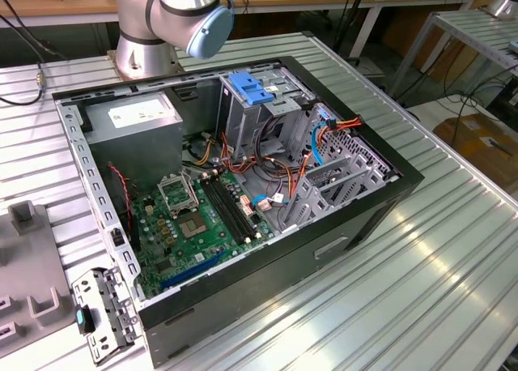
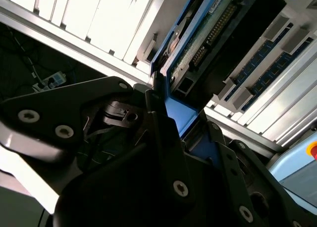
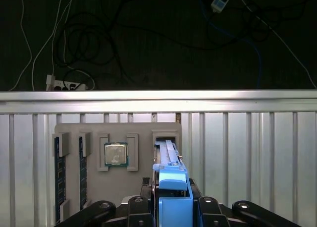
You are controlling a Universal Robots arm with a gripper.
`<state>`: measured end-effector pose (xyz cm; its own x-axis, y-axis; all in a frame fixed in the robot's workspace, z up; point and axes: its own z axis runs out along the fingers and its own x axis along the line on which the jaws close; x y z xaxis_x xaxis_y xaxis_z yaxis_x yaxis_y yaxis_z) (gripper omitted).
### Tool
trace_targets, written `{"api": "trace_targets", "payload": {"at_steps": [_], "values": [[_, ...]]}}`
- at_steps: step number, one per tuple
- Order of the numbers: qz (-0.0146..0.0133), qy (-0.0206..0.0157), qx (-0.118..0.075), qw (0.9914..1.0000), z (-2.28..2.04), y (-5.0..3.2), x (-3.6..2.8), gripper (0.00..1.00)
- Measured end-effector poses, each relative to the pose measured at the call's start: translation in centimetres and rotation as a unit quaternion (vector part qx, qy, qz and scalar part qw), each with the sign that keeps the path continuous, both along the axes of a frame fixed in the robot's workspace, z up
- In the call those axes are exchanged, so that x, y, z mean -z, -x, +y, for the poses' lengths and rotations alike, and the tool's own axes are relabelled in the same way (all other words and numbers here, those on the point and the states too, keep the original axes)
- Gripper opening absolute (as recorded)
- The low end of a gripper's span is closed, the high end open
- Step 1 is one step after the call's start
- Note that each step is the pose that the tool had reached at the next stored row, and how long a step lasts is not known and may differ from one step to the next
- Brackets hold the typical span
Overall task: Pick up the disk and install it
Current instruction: 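Pick up the disk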
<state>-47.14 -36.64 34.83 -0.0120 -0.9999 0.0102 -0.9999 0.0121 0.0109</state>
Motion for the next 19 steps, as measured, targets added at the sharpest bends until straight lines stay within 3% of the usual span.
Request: {"api": "trace_targets", "payload": {"at_steps": [19], "values": [[0.0002,0.0000,0.000,1.00000,0.00,0.00,-0.86,0.37]]}}
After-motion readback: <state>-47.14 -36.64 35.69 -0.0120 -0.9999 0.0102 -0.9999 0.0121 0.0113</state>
